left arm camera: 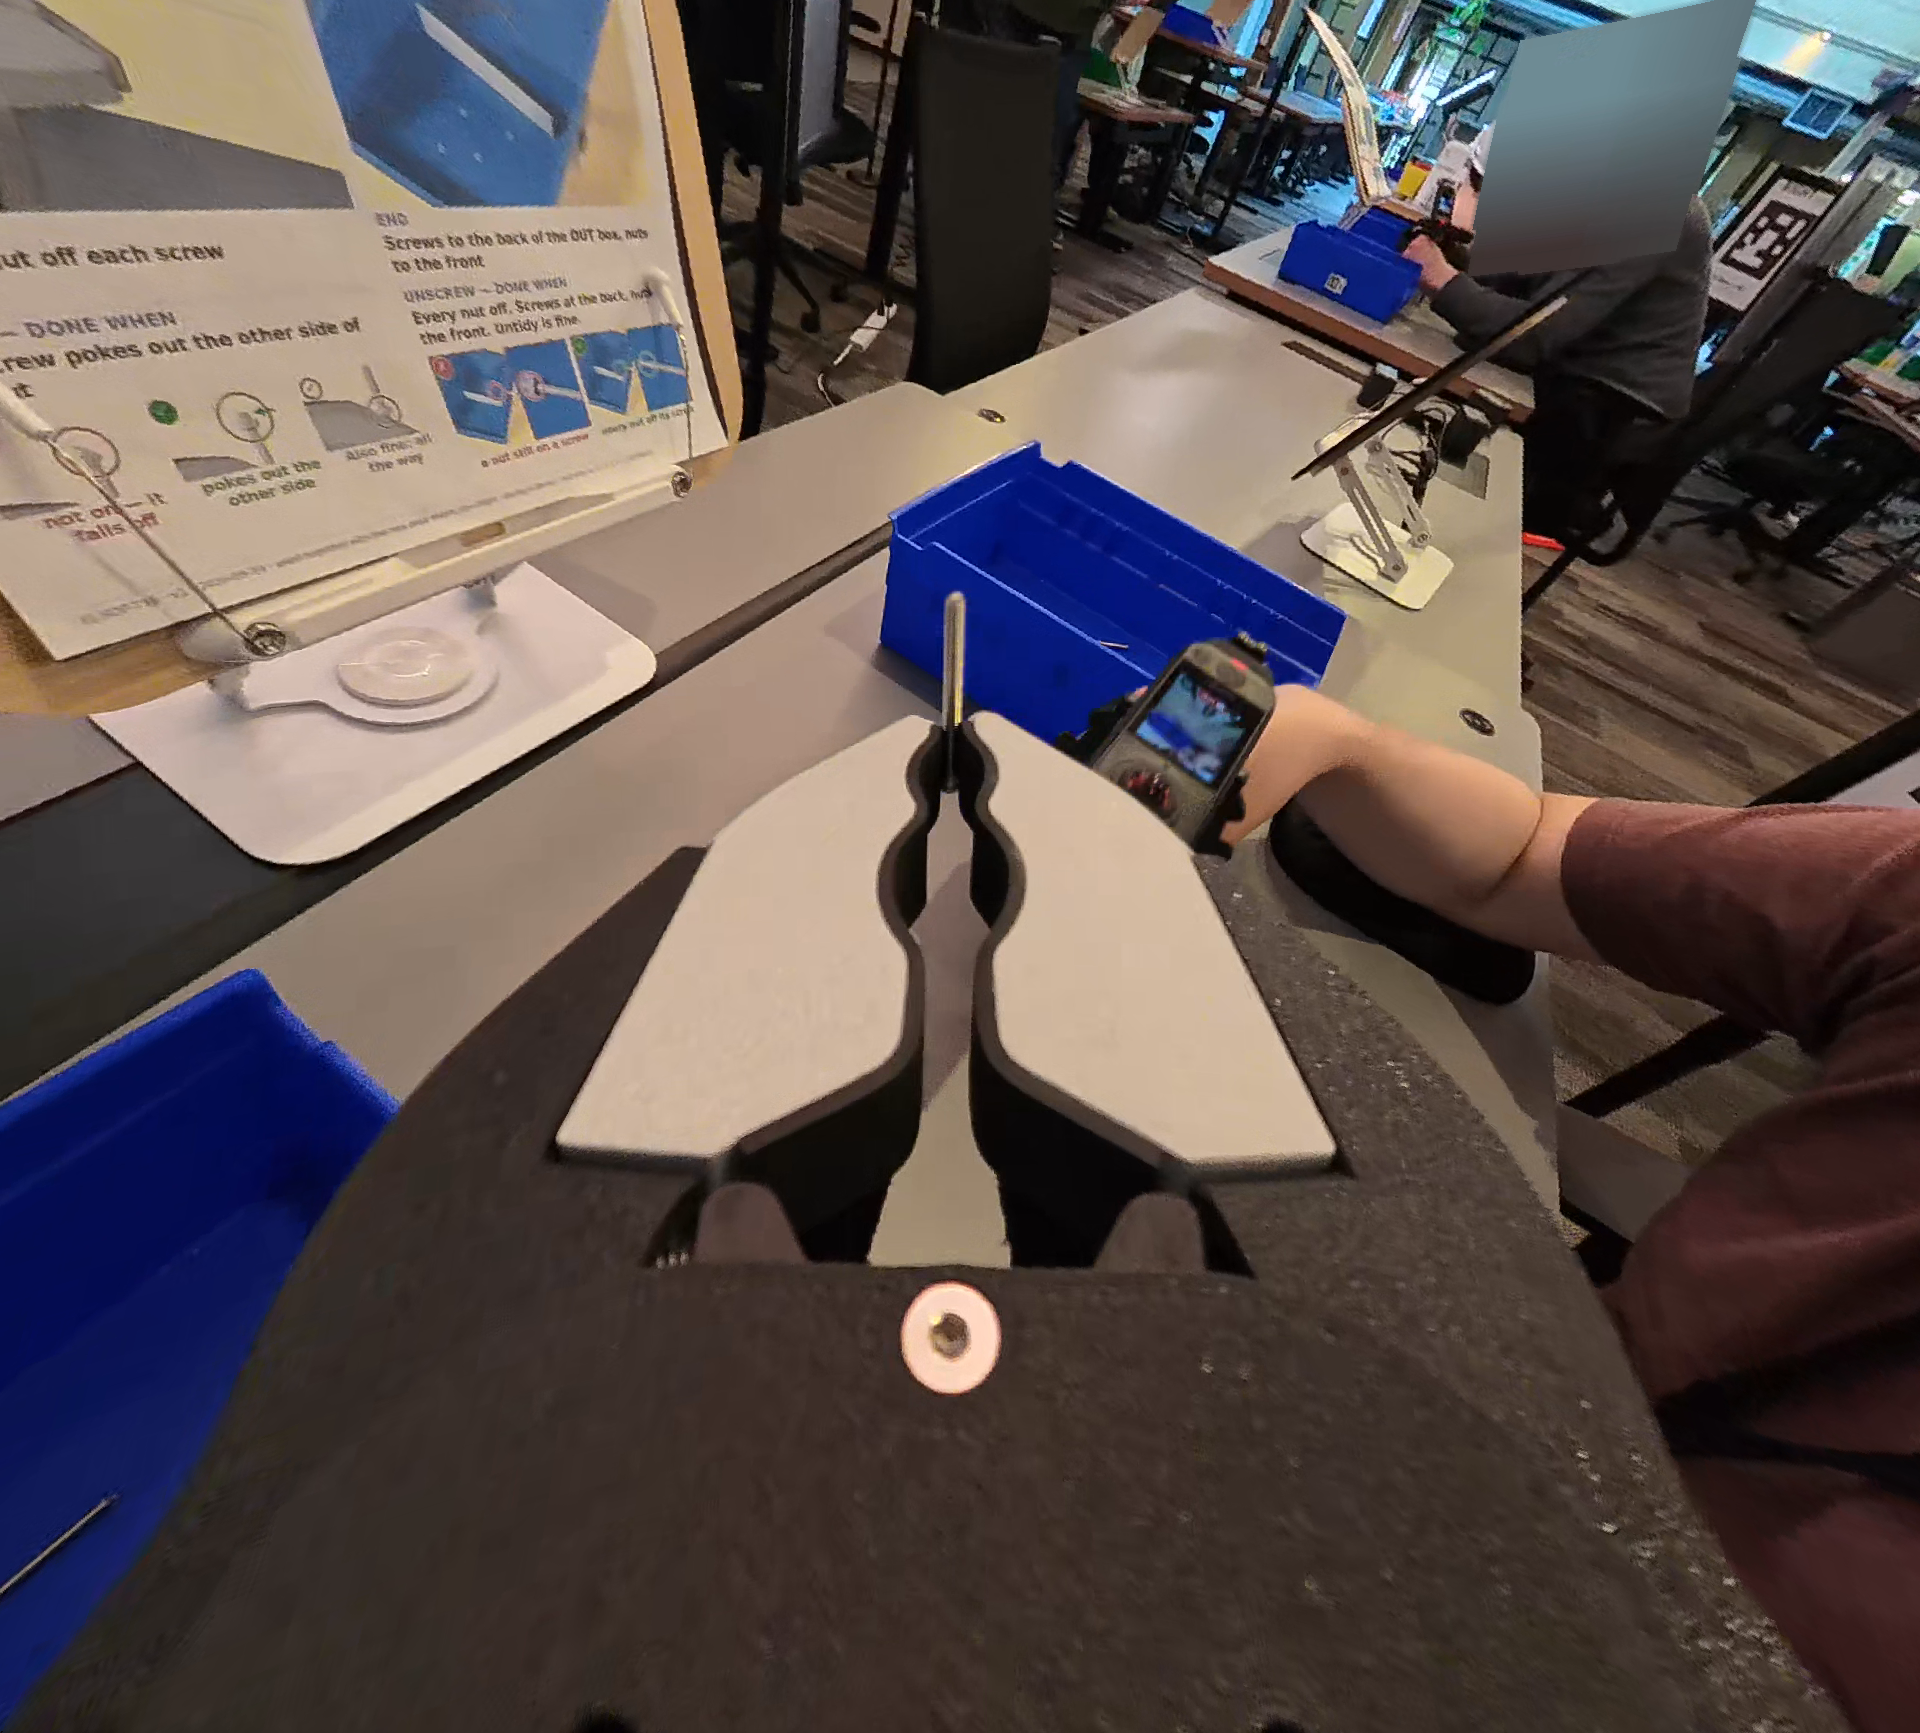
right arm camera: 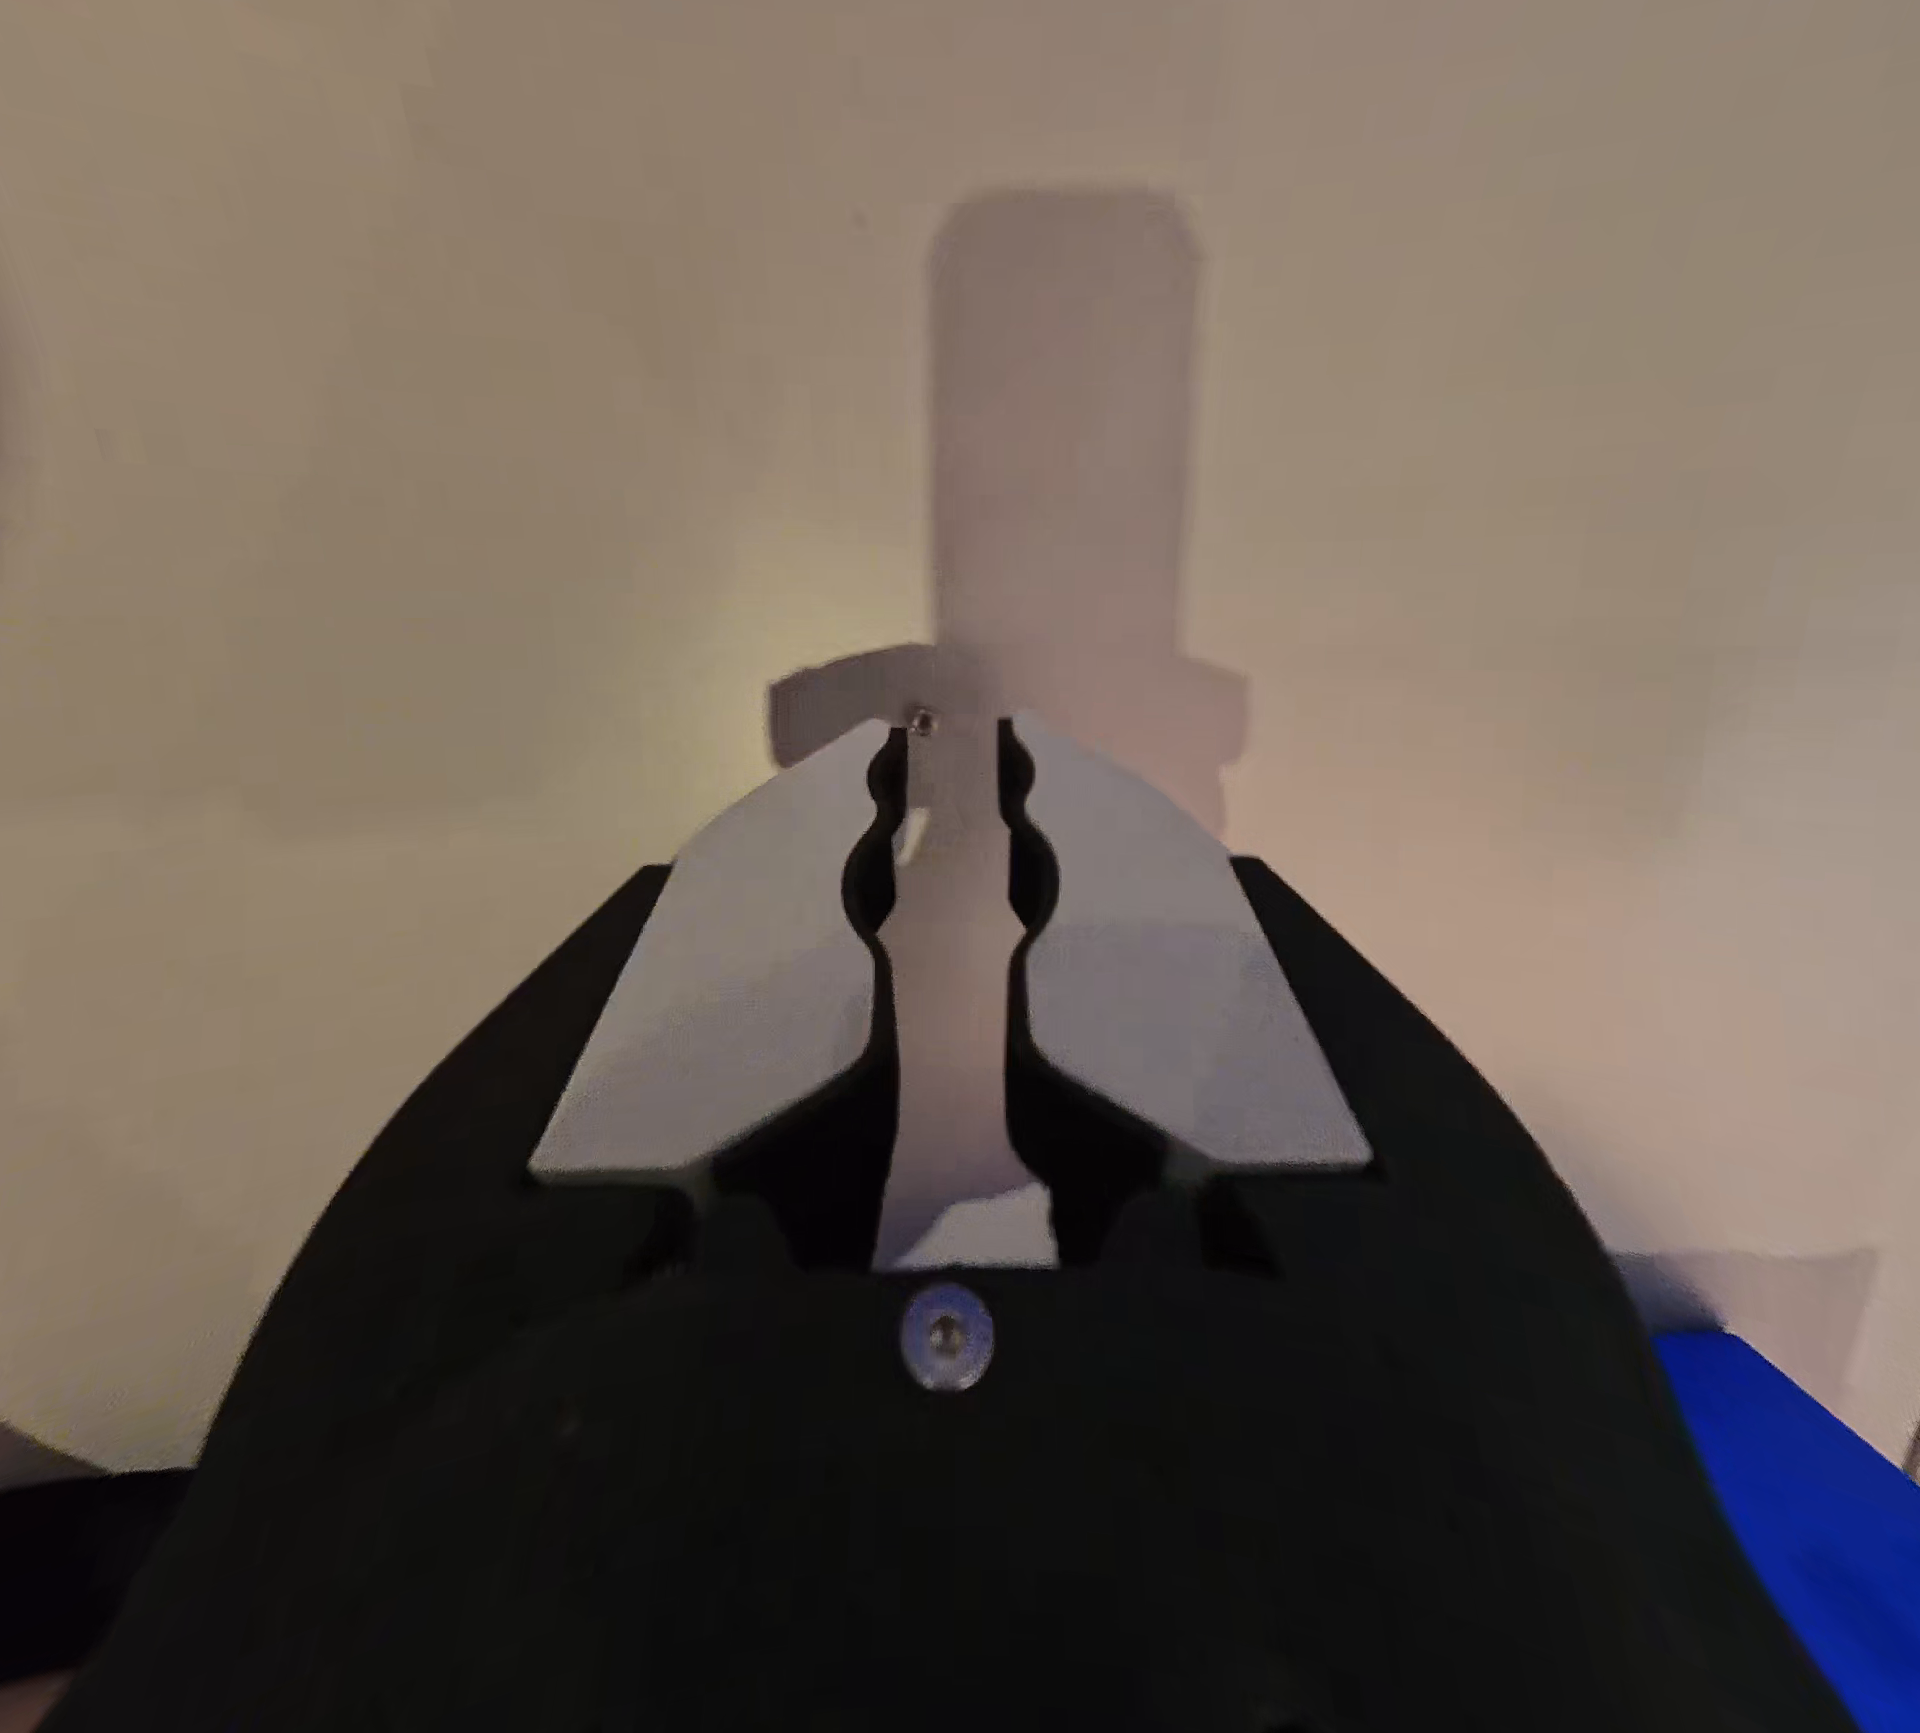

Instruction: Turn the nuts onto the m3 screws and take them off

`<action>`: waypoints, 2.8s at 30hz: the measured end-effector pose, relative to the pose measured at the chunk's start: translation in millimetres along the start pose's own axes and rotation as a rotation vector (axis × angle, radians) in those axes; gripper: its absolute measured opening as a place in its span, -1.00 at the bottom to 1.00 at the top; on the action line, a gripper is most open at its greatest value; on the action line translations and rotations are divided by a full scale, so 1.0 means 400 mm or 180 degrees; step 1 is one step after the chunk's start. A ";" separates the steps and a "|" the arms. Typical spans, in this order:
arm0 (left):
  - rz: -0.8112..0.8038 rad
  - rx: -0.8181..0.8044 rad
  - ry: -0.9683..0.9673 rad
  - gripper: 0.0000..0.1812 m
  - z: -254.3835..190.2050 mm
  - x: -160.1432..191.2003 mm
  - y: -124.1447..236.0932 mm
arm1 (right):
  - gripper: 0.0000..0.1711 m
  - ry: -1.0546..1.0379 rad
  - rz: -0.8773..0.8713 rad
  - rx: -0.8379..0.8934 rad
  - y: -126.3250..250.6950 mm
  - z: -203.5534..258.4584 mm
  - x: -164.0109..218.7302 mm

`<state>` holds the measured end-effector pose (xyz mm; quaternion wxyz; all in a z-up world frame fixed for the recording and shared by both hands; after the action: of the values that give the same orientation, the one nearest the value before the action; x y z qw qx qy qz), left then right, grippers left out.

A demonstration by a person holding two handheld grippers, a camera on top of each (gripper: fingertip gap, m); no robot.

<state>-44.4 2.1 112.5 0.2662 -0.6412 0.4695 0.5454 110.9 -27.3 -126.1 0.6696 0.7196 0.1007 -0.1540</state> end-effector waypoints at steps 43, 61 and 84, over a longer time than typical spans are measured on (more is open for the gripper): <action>0.1588 0.0841 -0.1138 -0.98 -0.184 0.341 -0.353 | -0.93 0.0676 -0.1976 0.0102 0.427 0.046 -0.054; 0.1707 0.0890 -0.1418 -0.98 -0.224 0.359 -0.354 | -0.93 0.0713 -0.1644 -0.0055 0.356 0.048 -0.043; 0.1761 0.0838 -0.1649 -0.98 -0.228 0.366 -0.354 | -0.93 0.0930 -0.1776 -0.0221 0.365 0.069 -0.036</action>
<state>117.6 -62.3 -26.6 0.2989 -0.2923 0.6077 0.6753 146.2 -66.0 13.7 0.6041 0.6554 0.3945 -0.2233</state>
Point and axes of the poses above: each gripper's, where its closed fingertips meet, y back along the fingers, x out of its underside, z = x × y across the jaws, the point moved 2 cm from there along y, back along the fingers, and after that the axes turned 3 degrees about -z, right-handed, at the moved point
